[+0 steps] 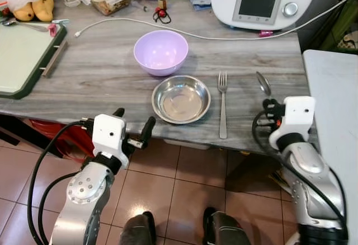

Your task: Setting the table

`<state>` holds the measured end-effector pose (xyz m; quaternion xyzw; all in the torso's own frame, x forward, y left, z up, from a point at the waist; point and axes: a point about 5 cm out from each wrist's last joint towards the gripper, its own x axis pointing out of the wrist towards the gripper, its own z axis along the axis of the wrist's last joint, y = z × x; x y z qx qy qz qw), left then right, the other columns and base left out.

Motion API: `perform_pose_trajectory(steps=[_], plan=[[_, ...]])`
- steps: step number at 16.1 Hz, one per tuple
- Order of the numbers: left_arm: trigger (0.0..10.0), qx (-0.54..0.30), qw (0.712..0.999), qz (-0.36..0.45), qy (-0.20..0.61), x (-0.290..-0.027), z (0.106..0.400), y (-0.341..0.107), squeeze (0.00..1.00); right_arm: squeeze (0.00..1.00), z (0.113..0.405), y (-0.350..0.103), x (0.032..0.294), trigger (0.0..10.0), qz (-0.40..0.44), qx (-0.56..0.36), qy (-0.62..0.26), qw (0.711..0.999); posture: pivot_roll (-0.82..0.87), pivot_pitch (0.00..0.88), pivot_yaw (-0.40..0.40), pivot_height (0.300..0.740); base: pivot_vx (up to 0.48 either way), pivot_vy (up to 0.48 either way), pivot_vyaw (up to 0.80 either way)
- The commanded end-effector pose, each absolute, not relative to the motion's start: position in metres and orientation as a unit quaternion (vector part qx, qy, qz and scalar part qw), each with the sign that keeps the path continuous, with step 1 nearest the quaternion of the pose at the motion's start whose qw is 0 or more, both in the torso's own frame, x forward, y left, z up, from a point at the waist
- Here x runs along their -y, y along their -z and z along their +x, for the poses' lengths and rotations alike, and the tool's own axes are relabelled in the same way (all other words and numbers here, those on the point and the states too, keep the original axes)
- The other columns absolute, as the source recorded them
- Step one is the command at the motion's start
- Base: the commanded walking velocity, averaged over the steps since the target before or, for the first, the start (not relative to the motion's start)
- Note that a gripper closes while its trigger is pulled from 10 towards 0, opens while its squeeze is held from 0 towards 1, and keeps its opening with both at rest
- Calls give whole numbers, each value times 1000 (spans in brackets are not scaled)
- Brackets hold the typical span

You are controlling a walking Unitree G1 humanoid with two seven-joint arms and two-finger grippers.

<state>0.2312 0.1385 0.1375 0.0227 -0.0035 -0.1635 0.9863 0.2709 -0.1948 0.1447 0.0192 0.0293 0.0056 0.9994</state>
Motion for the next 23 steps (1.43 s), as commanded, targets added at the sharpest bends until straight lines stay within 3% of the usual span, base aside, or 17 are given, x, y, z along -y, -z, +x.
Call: perform_pose_trajectory(steps=[1,6,10,12,13,14,15,16,23], plan=[[10000,-1,986,28,164,-142,230,-136,0,0,268,-137,193,0,72,-52,-16,996,75,197,66,740,0,0,0],[10000,-3,986,29,166,-141,230,-135,0,0,264,-126,184,0,191,-87,-56,976,75,195,71,740,0,0,0],[10000,-5,985,31,168,-141,231,-135,0,0,269,-114,185,0,291,-119,-35,949,80,197,76,740,0,0,0],[10000,-7,985,31,169,-142,230,-135,0,0,272,-113,185,0,298,-127,-29,946,84,200,74,740,0,0,0],[10000,-8,985,31,168,-142,230,-135,0,0,273,-112,186,4824,297,-134,-25,945,85,200,73,740,0,0,0],[10000,-9,985,31,168,-142,229,-135,0,259,273,-112,186,6353,296,-139,-24,945,86,201,74,740,0,0,0],[10000,-9,985,31,168,-142,229,-135,0,1000,274,-111,188,9490,293,-141,-18,946,85,202,73,740,0,0,0],[10000,-9,985,31,168,-142,229,-134,0,1000,274,-111,189,10000,293,-142,-16,945,85,202,73,740,0,0,0],[10000,-10,985,30,170,-142,229,-134,0,1000,276,-114,199,10000,272,-141,14,952,87,203,74,740,0,0,0]])
